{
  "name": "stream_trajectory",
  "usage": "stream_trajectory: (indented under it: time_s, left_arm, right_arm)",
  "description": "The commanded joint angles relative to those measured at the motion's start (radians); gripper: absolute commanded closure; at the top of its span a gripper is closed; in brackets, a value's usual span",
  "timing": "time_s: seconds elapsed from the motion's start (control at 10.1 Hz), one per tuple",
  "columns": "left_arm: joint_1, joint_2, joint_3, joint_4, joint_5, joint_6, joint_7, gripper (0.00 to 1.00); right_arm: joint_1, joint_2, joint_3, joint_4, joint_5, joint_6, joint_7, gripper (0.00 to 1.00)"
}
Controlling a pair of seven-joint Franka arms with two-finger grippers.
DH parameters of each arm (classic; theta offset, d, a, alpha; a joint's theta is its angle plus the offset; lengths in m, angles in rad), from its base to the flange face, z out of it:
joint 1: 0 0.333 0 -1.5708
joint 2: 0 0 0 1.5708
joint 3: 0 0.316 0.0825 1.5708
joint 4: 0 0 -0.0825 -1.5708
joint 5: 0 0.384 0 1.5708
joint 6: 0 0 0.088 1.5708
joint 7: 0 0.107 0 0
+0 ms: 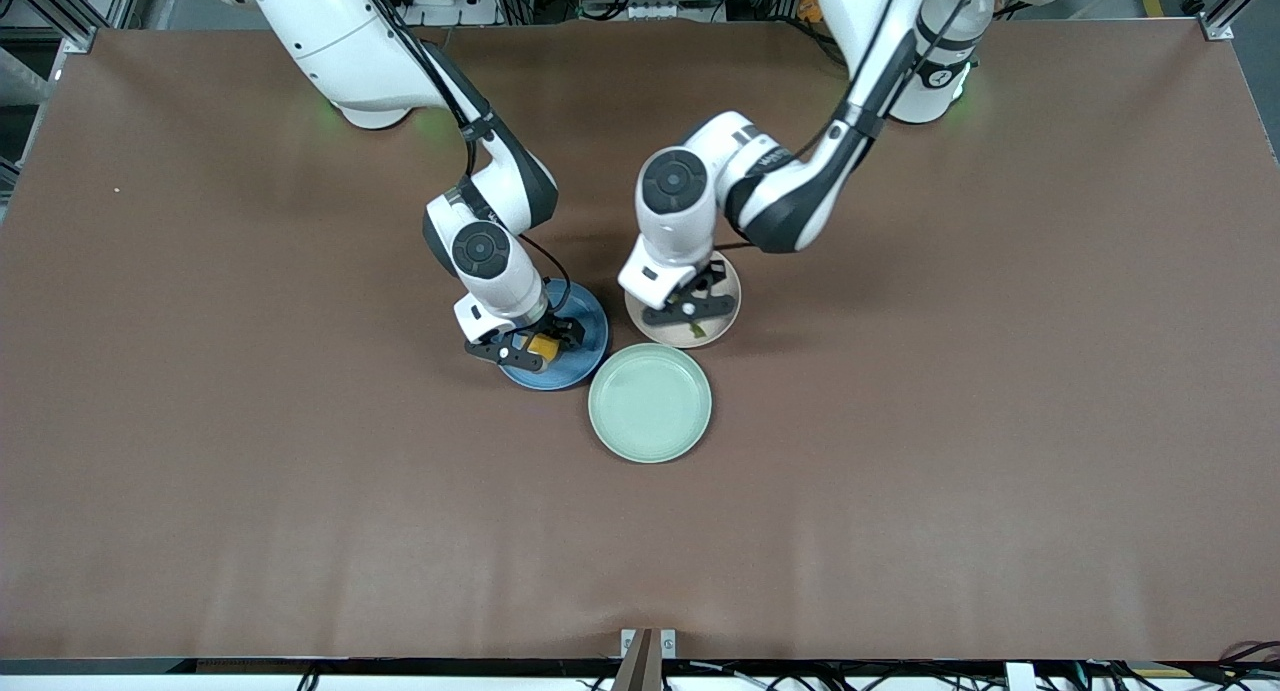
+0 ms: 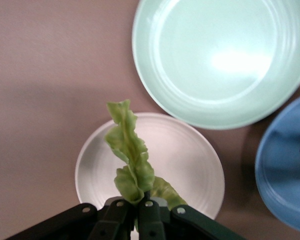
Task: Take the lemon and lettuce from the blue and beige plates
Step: 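Lift the lettuce with the left gripper while the right gripper lifts the lemon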
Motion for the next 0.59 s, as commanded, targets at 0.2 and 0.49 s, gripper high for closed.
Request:
stream_trajectory:
  time_s: [0.2,0.49]
  left_arm:
    - [0.137,-0.069,-0.006,-0.012,0.028,-0.077,0.111,1.0]
    - [0.226,-0.074,-0.006,-0.023,0.031,-0.105,0.247,1.0]
  right_arm:
    - [0.002,0.005,0.004,0.005,-0.03,0.007,0.035,0.36]
    - [-0.005,0.002,0.005,0.016,-0.028,-0.007,0.029,0.61]
